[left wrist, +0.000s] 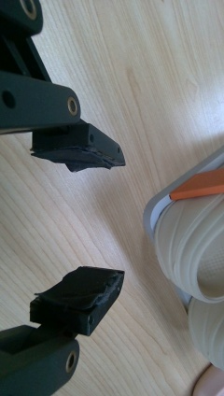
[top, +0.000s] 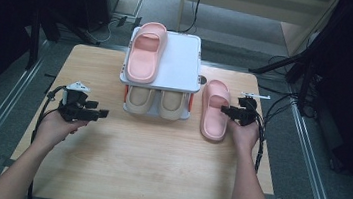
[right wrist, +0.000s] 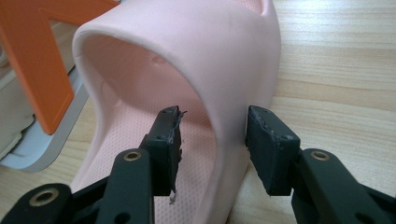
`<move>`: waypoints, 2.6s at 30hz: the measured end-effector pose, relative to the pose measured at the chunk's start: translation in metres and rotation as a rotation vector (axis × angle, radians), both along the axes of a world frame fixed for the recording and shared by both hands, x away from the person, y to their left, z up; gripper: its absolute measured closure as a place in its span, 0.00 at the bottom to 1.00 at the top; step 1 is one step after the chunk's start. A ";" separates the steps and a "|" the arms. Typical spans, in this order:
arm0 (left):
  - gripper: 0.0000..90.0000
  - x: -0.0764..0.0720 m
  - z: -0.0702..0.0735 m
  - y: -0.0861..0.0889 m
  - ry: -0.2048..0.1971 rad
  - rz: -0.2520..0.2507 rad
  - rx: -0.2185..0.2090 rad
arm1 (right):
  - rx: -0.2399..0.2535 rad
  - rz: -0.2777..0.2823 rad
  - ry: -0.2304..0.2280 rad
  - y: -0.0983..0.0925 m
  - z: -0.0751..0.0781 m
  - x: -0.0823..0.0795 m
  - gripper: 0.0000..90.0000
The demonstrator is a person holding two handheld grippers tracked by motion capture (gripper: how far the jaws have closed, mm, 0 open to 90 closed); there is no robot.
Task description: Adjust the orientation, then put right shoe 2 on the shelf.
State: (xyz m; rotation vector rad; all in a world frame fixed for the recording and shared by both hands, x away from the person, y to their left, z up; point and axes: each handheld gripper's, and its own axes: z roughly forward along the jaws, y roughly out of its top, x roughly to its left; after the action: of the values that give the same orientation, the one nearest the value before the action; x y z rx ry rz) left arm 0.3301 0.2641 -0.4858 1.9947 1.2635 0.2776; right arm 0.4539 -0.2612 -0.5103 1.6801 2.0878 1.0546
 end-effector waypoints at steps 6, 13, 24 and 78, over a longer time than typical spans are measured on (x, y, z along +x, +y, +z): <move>0.43 -0.004 -0.001 0.004 0.002 0.013 -0.004 | 0.011 -0.020 -0.005 -0.001 -0.002 0.005 0.62; 0.43 -0.008 0.000 0.007 -0.015 0.036 -0.005 | 0.000 -0.029 0.000 -0.003 -0.005 0.009 0.65; 0.43 -0.016 -0.002 0.013 -0.012 0.056 0.002 | 0.025 -0.057 0.018 -0.005 -0.008 0.017 0.71; 0.43 -0.018 -0.006 0.005 0.023 0.008 -0.018 | -0.120 -0.070 -0.018 0.003 0.089 0.015 0.92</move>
State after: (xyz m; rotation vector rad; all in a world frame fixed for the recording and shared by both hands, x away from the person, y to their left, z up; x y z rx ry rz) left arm 0.3122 0.2688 -0.4921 1.9833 1.2840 0.2464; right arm 0.4693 -0.2579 -0.4208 1.6659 2.0231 0.9014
